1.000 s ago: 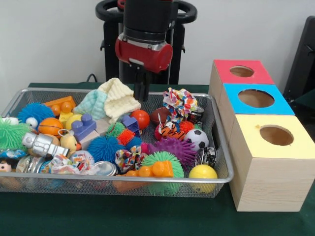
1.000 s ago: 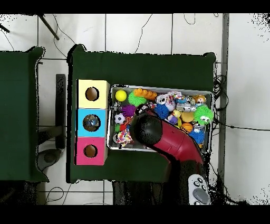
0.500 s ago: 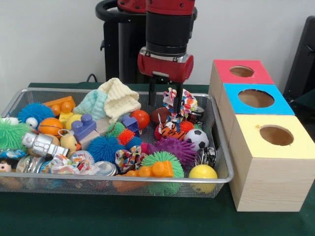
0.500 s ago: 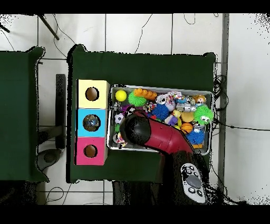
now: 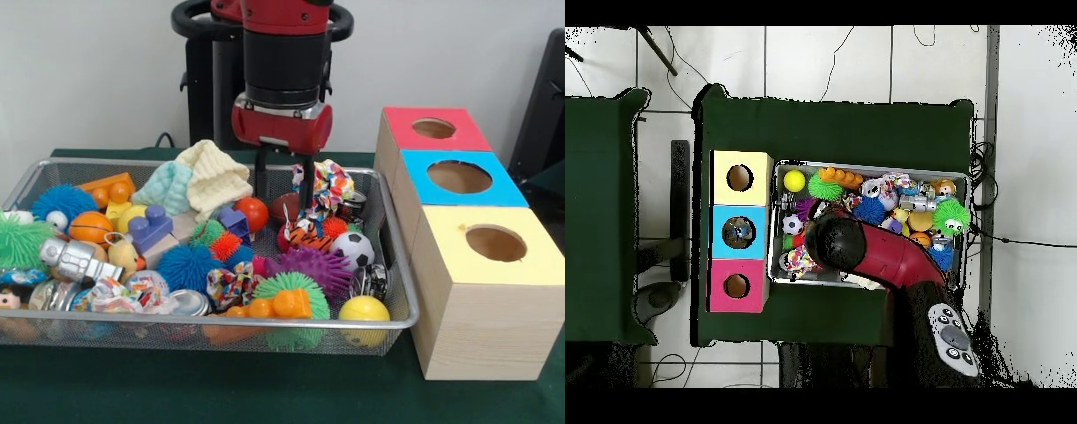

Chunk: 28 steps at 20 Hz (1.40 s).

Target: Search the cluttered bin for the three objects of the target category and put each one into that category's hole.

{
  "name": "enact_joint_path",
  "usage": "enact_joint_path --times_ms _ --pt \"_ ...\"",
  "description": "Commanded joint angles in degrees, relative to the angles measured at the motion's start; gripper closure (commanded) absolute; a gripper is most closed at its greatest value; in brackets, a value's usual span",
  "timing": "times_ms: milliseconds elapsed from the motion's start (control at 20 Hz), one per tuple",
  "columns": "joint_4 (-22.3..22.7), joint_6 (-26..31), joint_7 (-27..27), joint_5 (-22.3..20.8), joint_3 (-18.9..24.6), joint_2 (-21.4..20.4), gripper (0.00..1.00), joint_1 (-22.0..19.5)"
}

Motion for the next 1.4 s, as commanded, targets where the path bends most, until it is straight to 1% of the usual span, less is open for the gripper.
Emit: enact_joint_path --times_ms 50,200,250,450,550,600,750,800,900,1050,1100,1300,1400 --pt "-2.1 9.4 -2.2 -1.8 7.5 0.5 0.00 -3.3" --pt "-3.3 12.3 -1.7 -1.8 7.1 -0.6 0.00 -2.9" --pt "-3.4 12.2 -1.7 -2.0 7.0 -0.6 0.00 -2.8" --pt "-5.2 10.6 -2.5 -3.5 6.4 1.7 0.00 -3.6" --pt "-5.0 9.3 -3.2 -4.1 6.7 2.3 0.00 -4.8" --pt "-4.5 8.7 -3.5 -4.4 6.8 2.3 0.00 -5.3" --pt "-4.5 9.4 -4.5 -4.7 7.3 1.7 0.00 -7.2" --pt "-5.0 10.2 -5.2 -4.9 7.6 1.7 0.00 -8.1" --pt "-6.5 13.9 -6.0 -5.5 6.9 1.6 0.00 -8.8" --pt "-9.7 22.8 -6.9 -7.8 3.2 -1.4 0.00 -8.2" --pt "-10.8 25.2 -7.4 -8.7 2.6 -2.1 0.00 -8.3" --pt "-14.4 26.9 -8.4 -11.9 2.3 -2.8 0.00 -9.3" --pt "-16.2 26.7 -8.4 -13.3 2.9 -1.9 0.00 -10.0"
